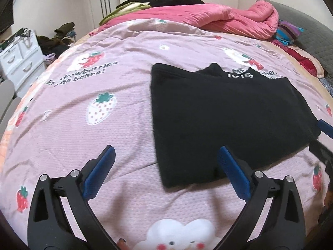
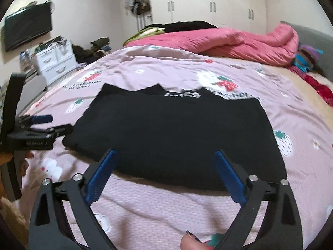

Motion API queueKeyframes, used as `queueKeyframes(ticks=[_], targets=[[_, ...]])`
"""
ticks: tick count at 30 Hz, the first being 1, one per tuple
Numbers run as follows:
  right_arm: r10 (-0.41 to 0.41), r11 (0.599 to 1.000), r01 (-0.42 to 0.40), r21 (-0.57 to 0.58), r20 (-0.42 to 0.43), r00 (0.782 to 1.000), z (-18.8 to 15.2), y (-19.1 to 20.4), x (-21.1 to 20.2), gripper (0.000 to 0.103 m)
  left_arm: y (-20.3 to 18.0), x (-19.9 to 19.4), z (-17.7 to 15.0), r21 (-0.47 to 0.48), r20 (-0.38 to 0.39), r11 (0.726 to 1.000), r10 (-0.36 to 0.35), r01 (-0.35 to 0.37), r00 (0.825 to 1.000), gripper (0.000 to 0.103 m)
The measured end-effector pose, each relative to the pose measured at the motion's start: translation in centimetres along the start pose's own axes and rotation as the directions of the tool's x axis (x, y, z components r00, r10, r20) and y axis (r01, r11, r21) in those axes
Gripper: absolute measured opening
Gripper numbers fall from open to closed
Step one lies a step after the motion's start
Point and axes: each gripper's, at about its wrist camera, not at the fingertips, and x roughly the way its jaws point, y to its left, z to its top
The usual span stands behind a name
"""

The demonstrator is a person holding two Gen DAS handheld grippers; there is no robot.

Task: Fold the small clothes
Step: 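Move both grippers to the side edge of the folded black sweatshirt, then grasp the sweatshirt edge with the right gripper while the left gripper grasps it too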

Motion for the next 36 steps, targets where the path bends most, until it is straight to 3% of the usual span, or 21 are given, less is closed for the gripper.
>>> queueKeyframes(ticks=[11, 19, 27, 33, 34, 36], targets=[[0.036, 0.981, -0.041, -0.19, -0.029, 0.999, 0.0, 6.9, 2.2, 0.095, 3.7, 1.9, 1.0, -0.112, -0.043, 0.993, 0.041, -0.045, 0.998, 0.094], [-0.005, 0.932, -0.028, -0.361, -0.089, 0.996, -0.1, 11.6, 6.8, 0.096, 5.3, 4.6, 3.7, -0.167, -0.073, 0.982, 0.08, -0.091, 0.994, 0.094], [-0.085, 0.87, 0.025, -0.492, -0.1, 0.991, -0.7, 15.2, 10.2, 0.096, 5.2, 6.4, 6.0, -0.216, -0.082, 0.974, 0.047, -0.064, 0.995, 0.093], [-0.106, 0.852, 0.054, -0.52, -0.071, 0.992, 0.2, 16.2, 11.7, 0.095, 5.8, 7.7, 6.8, -0.265, -0.103, 0.963, 0.014, -0.041, 0.995, 0.093], [-0.113, 0.853, 0.066, -0.518, -0.06, 0.992, 0.2, 16.3, 11.7, 0.093, 5.9, 7.9, 6.8, -0.27, -0.108, 0.962, 0.008, -0.037, 0.994, 0.093], [-0.118, 0.856, 0.082, -0.511, -0.038, 0.992, 0.4, 16.1, 11.7, 0.07, 6.1, 8.1, 7.0, -0.284, -0.113, 0.958, -0.002, -0.03, 0.994, 0.093]])
